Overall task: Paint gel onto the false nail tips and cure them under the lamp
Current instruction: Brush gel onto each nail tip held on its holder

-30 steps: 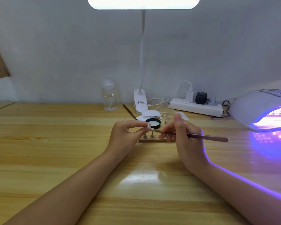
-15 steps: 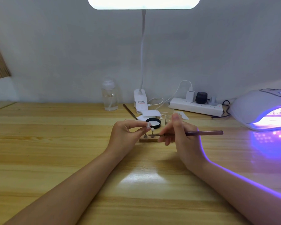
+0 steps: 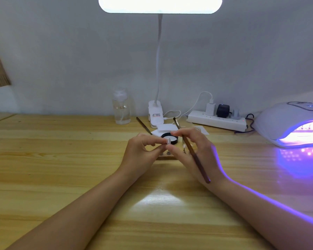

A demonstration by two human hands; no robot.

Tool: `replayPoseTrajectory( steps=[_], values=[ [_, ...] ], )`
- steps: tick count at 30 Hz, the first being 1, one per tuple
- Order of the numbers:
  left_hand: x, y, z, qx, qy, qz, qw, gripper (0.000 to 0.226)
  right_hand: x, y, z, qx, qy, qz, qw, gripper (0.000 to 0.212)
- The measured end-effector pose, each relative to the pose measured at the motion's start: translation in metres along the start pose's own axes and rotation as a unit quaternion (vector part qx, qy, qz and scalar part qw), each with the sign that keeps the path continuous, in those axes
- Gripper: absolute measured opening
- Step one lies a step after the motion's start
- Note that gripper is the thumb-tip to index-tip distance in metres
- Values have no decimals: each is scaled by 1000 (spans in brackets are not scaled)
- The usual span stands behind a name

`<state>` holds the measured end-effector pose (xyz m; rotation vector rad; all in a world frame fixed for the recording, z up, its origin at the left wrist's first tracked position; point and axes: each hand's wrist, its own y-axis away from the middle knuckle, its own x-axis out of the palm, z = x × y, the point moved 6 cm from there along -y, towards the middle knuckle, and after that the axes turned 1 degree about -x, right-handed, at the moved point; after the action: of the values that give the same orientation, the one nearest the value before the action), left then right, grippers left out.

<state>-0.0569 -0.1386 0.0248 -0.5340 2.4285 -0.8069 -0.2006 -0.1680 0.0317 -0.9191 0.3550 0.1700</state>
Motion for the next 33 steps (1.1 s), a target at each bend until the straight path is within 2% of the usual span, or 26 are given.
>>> replayPoseTrajectory(
  steps=[8, 12, 16, 19, 25, 33],
  values=[
    [3, 1, -4, 11, -10, 14, 1000, 28, 1, 0, 0, -37, 2, -3, 999, 17],
    [4, 0, -2, -4, -73, 23, 997, 56, -7, -3, -7, -20, 0, -28, 999, 18],
    [13, -1, 15, -75, -160, 82, 981, 79, -12, -7, -21, 12, 32, -14, 999, 19],
    [17, 0, 25, -120, -151, 105, 976, 74, -9, -8, -25, 20, 30, 11, 999, 17],
    [14, 0, 23, -100, -119, 87, 984, 55, -3, -8, -24, -12, 49, 51, 997, 17],
    [12, 2, 18, -91, -104, 75, 988, 51, 1, -6, -27, -17, 72, 81, 994, 18]
  ],
)
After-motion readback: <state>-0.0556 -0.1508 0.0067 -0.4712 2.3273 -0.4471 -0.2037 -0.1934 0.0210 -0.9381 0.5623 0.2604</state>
